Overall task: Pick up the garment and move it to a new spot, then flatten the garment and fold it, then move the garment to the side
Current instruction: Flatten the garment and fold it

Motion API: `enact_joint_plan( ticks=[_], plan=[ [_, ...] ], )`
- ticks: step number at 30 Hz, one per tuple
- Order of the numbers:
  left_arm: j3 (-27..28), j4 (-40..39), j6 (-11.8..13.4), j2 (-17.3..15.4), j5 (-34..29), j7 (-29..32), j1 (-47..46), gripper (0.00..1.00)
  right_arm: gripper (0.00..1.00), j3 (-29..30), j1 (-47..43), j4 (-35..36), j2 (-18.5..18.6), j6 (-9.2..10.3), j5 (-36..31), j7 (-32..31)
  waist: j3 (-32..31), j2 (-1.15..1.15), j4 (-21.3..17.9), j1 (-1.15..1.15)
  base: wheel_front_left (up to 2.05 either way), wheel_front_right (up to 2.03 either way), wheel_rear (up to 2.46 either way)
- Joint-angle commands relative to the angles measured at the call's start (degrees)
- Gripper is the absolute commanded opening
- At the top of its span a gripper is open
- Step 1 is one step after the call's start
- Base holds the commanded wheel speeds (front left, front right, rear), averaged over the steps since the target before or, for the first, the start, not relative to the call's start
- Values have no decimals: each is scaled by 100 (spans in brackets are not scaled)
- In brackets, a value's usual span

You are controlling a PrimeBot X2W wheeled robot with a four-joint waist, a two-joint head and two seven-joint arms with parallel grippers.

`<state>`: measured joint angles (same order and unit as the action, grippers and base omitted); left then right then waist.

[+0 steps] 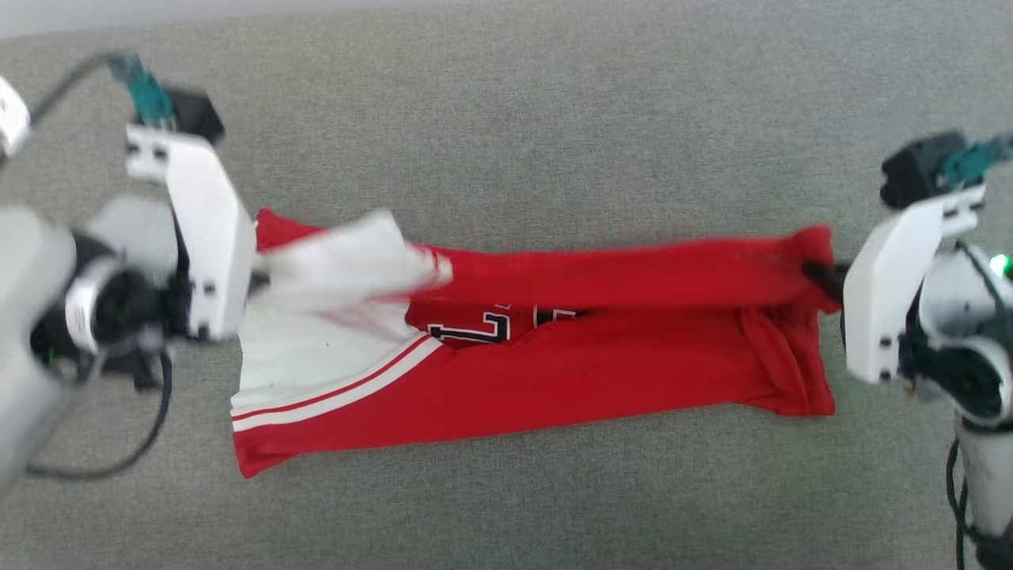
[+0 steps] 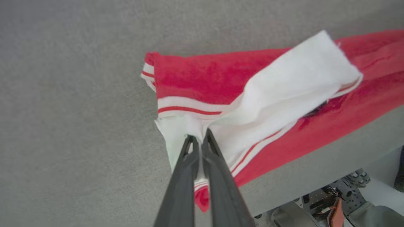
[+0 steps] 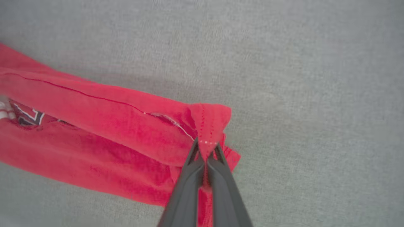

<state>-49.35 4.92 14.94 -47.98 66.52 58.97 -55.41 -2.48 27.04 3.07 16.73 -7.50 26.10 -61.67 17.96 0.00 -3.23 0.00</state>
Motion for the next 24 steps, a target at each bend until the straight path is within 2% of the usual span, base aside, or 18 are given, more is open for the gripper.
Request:
enact_joint_plan(
  ticks=[1,5,7,9,10,11,12,13,17,24],
  plan=[
    [8,-49,62,-50,10,9,101,0,0,3,-80,33,-13,2,22,-20,4,0,1,0,0,0,0],
    [-43,-752,492,-309,177,-2,711,0,0,128,-453,144,-84,2,-32,-139,26,0,1,0,0,0,0],
    [-112,-870,620,-352,248,-81,1027,0,0,125,-581,-3,-193,2,-60,-85,56,0,-7,0,0,0,0],
    [-87,-758,641,-288,319,-203,1167,2,0,94,-580,-174,-278,2,-88,-14,71,0,-21,0,0,0,0],
    [-93,-689,631,-266,323,-262,1220,15,30,79,-543,-256,-318,2,-111,62,76,0,-26,0,0,0,0],
    [-81,-619,599,-232,330,-327,1250,38,50,75,-495,-340,-350,2,-148,125,85,0,-31,0,0,0,0],
    [-36,-552,587,-184,348,-425,1269,77,85,58,-465,-420,-390,2,-168,180,91,0,-34,0,0,0,0],
    [-6,-491,576,-143,327,-514,1298,100,100,41,-444,-480,-418,2,-190,224,91,0,-31,0,0,0,0],
    [97,-381,430,-65,305,-876,1386,100,100,42,-428,-551,-452,2,-110,325,55,0,-4,0,0,0,0],
    [480,-543,102,-146,152,-2057,1714,100,100,425,-709,-280,-439,2,64,290,-97,0,45,0,0,0,0]
  ],
)
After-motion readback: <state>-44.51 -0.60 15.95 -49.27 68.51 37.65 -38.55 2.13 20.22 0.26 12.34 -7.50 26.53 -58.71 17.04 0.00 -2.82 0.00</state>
